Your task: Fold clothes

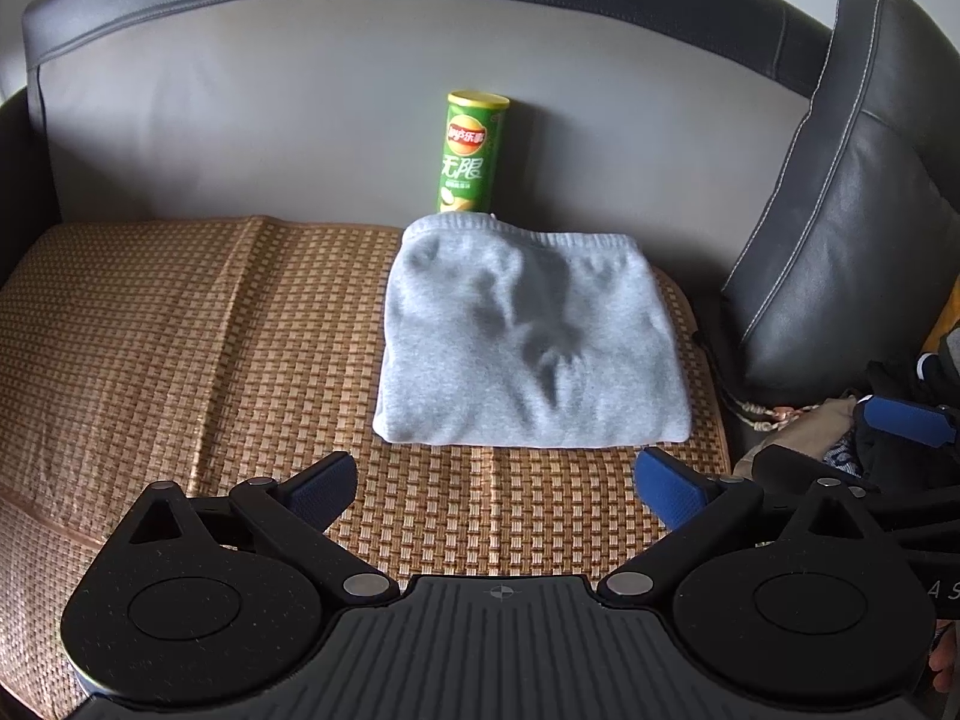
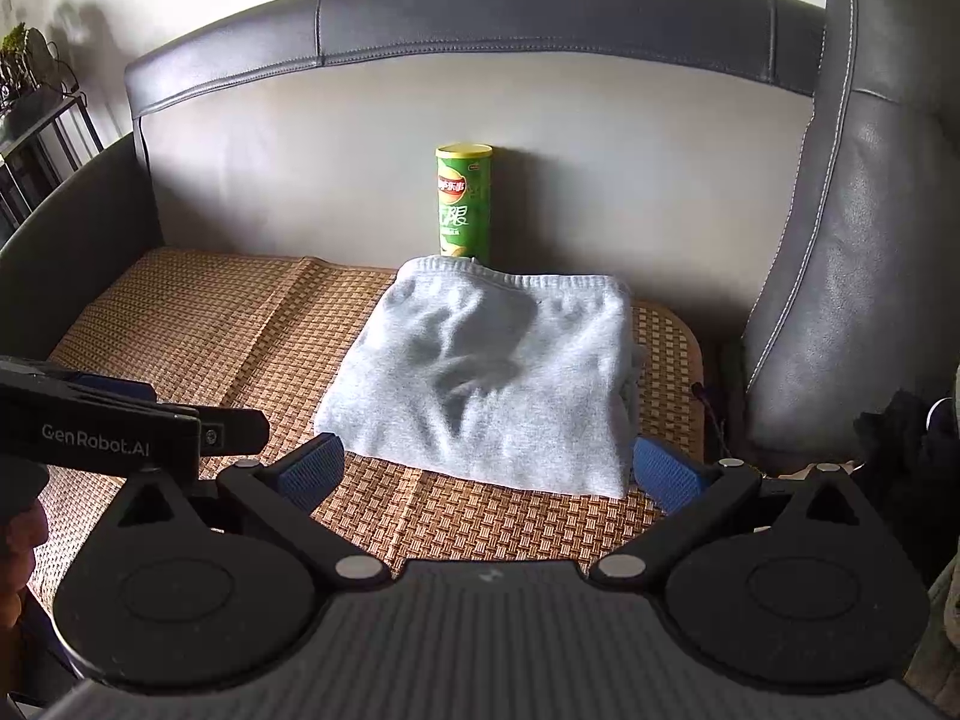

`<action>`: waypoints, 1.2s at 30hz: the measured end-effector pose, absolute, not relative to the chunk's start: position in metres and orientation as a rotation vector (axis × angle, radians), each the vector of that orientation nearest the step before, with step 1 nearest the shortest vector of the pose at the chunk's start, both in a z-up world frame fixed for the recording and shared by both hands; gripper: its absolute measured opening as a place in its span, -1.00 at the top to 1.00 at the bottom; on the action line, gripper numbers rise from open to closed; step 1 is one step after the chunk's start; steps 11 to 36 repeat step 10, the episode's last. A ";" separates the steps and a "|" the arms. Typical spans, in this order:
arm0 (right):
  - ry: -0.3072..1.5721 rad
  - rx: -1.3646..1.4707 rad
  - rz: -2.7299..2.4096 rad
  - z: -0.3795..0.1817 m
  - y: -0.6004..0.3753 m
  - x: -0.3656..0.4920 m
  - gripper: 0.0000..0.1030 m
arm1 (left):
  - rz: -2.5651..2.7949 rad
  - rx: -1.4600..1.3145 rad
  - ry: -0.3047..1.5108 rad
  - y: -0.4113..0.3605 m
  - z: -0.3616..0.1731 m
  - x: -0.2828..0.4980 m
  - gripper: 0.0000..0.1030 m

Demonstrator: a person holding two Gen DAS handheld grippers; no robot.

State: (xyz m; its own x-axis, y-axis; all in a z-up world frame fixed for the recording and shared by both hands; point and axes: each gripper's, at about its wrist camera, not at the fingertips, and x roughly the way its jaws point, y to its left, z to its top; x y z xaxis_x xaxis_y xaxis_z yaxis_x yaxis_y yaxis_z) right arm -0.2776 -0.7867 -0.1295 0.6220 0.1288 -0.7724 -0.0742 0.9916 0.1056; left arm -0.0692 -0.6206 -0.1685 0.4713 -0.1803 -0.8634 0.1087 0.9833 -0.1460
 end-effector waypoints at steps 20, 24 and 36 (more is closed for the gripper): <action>0.900 0.060 0.114 -0.131 -0.787 -0.277 -0.99 | -0.182 -0.057 1.071 -0.623 -0.170 -0.069 -1.00; 0.900 0.060 0.114 -0.131 -0.787 -0.277 -0.99 | -0.182 -0.057 1.071 -0.623 -0.170 -0.069 -1.00; 0.900 0.060 0.114 -0.131 -0.787 -0.277 -0.99 | -0.182 -0.057 1.071 -0.623 -0.170 -0.069 -1.00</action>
